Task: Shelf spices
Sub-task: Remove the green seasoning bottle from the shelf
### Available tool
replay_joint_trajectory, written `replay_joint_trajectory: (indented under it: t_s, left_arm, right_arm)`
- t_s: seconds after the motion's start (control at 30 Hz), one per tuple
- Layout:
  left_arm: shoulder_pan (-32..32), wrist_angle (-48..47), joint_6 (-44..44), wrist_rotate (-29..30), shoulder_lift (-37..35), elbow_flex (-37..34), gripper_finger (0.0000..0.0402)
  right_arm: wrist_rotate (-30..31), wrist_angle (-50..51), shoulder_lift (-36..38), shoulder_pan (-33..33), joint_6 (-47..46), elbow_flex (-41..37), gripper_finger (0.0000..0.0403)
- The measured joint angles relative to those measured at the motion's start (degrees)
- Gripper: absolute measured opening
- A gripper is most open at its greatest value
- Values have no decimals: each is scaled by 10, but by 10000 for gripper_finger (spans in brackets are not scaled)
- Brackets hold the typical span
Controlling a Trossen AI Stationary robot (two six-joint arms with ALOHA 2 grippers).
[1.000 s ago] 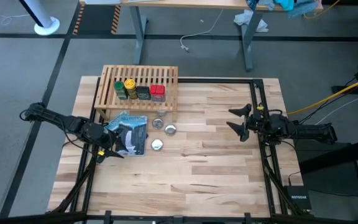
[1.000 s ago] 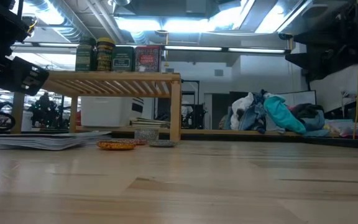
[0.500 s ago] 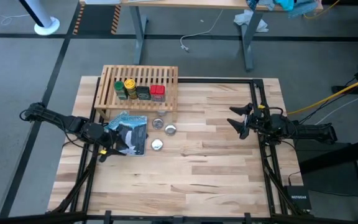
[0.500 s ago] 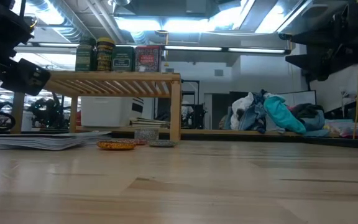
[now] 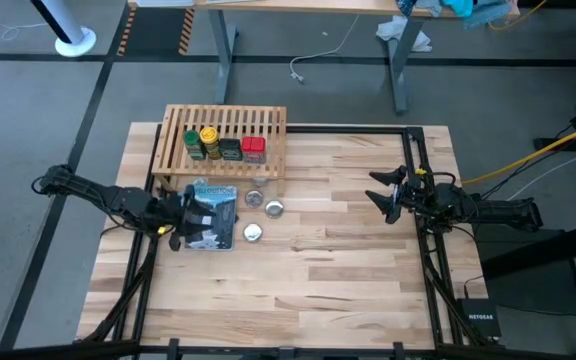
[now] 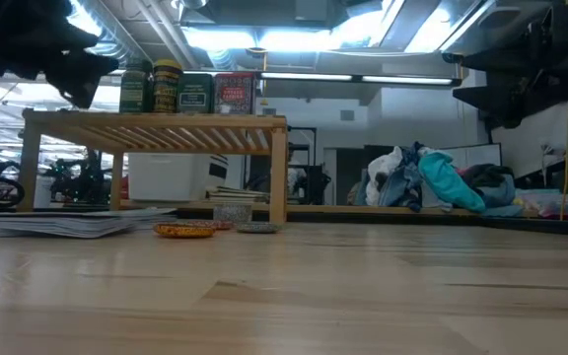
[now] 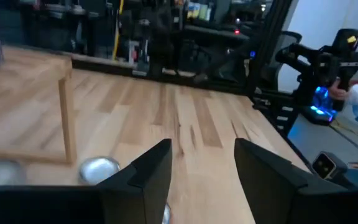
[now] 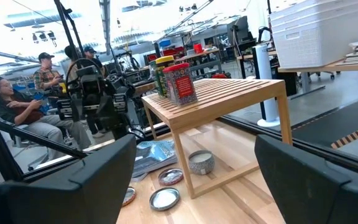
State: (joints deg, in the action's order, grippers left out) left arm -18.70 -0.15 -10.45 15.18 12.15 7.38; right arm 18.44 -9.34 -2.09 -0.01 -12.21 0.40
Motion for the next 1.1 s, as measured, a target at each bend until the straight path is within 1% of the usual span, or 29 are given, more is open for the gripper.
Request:
replay_joint_trajectory:
  t_s: [0.1, 0.13, 0.27, 0.33, 0.47, 0.57, 0.73, 0.9, 0.97, 1.1]
  left_arm:
    - [0, -1, 23, 2, 0, 0, 169]
    - [0, 2, 29, 13, 0, 0, 169]
    - [0, 38, 29, 94, 0, 0, 169]
    - [0, 57, 6, 123, 0, 0, 169]
    - [0, 82, -8, 183, 0, 0, 169]
    - [0, 84, -16, 184, 1, 0, 169]
    - [0, 93, -52, 172, 1, 0, 169]
    - [0, 135, -70, 172, 1, 4, 169]
    - [0, 146, -53, 170, 2, 14, 169]
    - [0, 143, 9, 165, 8, 50, 169]
  right_arm:
    - [0, 0, 0, 0, 0, 0, 335]
    - [0, 0, 0, 0, 0, 0, 335]
    - [0, 0, 0, 0, 0, 0, 335]
    - [0, 0, 0, 0, 0, 0, 335]
    - [0, 0, 0, 0, 0, 0, 335]
    - [0, 0, 0, 0, 0, 0, 335]
    - [0, 0, 0, 0, -7, 0, 335]
    - [0, 0, 0, 0, -26, 0, 335]
    - [0, 0, 0, 0, -26, 0, 335]
    - [0, 0, 0, 0, -27, 0, 335]
